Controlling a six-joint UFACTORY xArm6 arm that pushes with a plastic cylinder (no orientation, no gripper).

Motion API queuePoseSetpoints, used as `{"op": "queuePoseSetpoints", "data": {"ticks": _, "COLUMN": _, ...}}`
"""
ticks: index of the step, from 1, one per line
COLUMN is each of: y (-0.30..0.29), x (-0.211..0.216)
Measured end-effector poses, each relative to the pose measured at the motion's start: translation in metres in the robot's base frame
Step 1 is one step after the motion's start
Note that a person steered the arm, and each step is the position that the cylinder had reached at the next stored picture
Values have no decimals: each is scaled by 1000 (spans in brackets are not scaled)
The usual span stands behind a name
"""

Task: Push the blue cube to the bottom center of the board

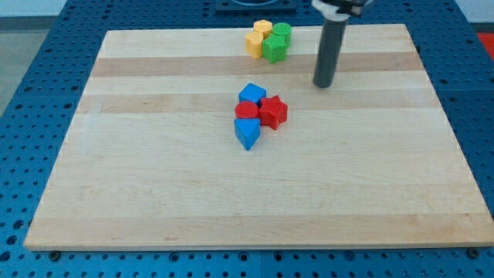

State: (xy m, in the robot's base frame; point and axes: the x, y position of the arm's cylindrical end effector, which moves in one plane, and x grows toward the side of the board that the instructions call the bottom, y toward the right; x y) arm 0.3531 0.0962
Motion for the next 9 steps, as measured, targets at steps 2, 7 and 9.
{"op": "queuePoseSetpoints", "data": {"ticks": 2, "y": -45, "x": 8}}
{"op": "queuePoseSetpoints", "data": {"ticks": 7, "y": -154, "x": 44}}
{"op": "queuePoseSetpoints", "data": {"ticks": 9, "y": -193, "x": 86}}
